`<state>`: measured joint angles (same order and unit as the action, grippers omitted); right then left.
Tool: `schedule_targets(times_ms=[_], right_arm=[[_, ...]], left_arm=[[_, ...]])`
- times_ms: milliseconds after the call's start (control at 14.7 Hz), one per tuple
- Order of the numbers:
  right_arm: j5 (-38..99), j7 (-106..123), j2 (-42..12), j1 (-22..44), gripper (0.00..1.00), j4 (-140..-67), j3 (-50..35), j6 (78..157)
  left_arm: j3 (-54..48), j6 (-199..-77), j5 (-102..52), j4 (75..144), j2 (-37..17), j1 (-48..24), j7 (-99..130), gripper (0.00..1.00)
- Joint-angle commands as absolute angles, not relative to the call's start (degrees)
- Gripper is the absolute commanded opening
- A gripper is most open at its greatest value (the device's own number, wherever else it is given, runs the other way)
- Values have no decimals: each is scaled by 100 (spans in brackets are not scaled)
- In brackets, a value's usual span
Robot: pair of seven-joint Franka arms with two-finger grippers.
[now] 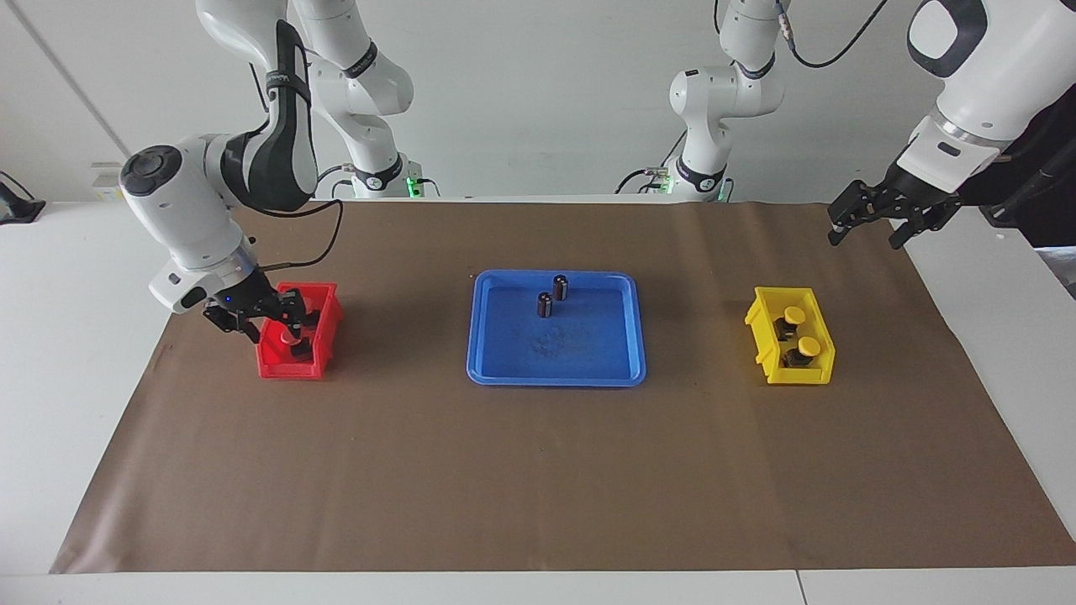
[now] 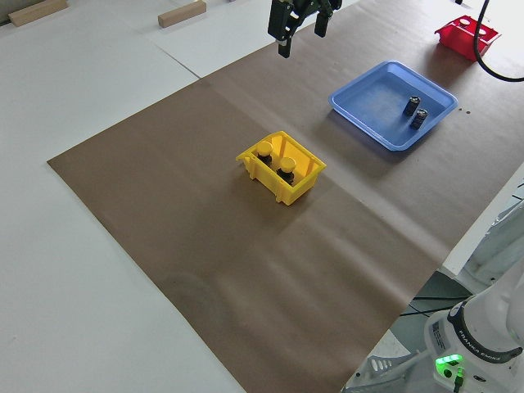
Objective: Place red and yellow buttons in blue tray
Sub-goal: 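Reach the right gripper down and grasp a red button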
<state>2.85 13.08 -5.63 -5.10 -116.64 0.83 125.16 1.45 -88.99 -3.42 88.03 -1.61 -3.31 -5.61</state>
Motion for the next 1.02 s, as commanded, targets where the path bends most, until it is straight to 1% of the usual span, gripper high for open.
schedule_targets(times_ms=[0,611,814,950], right_arm=[[378,1450,-334,-536,68,-12233,70,12998],[378,1767,-334,-659,68,-12472,79,13104],[378,1881,-290,-677,68,-12726,79,13464],[378,1925,-290,-677,66,-12744,79,13474]], left_arm=[[132,-9026,-255,9018,18,-290,-650,100],[132,-9026,-255,9018,18,-290,-650,100],[132,-9026,-255,9018,18,-290,-650,100],[132,-9026,-255,9018,18,-290,-650,100]])
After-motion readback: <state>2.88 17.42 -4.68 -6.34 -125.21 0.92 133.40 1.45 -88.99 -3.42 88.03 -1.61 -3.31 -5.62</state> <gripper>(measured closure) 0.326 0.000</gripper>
